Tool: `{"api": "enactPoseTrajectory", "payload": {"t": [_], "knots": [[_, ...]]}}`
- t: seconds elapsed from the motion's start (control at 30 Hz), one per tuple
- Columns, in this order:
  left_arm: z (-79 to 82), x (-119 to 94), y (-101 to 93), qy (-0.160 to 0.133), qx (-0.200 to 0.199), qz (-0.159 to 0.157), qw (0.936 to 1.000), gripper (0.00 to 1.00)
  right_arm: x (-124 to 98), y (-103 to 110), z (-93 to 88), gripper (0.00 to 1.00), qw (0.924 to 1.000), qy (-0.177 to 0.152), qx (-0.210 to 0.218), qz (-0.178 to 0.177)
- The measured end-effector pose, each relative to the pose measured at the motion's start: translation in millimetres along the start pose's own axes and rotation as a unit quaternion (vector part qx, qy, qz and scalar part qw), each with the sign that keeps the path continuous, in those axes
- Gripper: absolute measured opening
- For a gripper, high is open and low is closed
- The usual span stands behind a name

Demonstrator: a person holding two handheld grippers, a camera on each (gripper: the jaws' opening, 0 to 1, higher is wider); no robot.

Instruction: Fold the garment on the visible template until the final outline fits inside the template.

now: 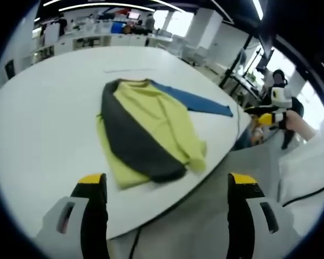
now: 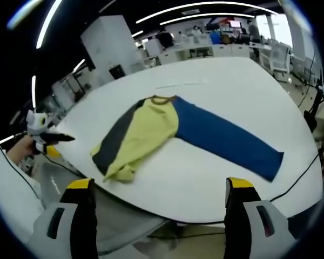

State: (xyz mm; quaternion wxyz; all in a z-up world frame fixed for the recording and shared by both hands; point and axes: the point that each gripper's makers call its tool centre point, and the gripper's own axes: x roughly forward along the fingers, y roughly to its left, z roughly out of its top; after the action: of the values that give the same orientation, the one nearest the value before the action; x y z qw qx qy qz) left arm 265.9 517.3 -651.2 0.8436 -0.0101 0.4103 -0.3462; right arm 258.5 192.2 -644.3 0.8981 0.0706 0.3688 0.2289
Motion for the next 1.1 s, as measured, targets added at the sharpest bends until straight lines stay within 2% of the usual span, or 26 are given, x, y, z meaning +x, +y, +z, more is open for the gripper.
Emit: {"api": "enactPoseTrajectory", "payload": {"t": [0.17, 0.27, 0.53, 0.77, 1.1], "knots": [[-7.2, 13, -0.8, 0.011, 0.034, 0.009, 0.9993, 0.80, 0, 1, -3.8, 0.99, 1.0000, 0.001, 0.006, -0.001], [-10.5, 20, -7.3, 0.012, 0.038, -0.001, 0.9992, 0.78, -1, 3, -5.7, 0.99, 1.0000, 0.000, 0.008, -0.001], [-19.2, 38, -8.9, 0.017, 0.045, -0.012, 0.9988, 0.70, -2, 6, -6.4, 0.99, 0.9999, -0.003, 0.014, -0.002], [-18.6, 52, -20.9, 0.012, 0.066, -0.025, 0.9974, 0.59, -5, 5, -10.6, 0.99, 0.9998, -0.002, 0.019, -0.007], [-21.1, 67, -29.4, 0.020, 0.085, -0.038, 0.9954, 0.51, -6, 4, -13.2, 0.99, 0.9996, -0.001, 0.024, -0.011]]}}
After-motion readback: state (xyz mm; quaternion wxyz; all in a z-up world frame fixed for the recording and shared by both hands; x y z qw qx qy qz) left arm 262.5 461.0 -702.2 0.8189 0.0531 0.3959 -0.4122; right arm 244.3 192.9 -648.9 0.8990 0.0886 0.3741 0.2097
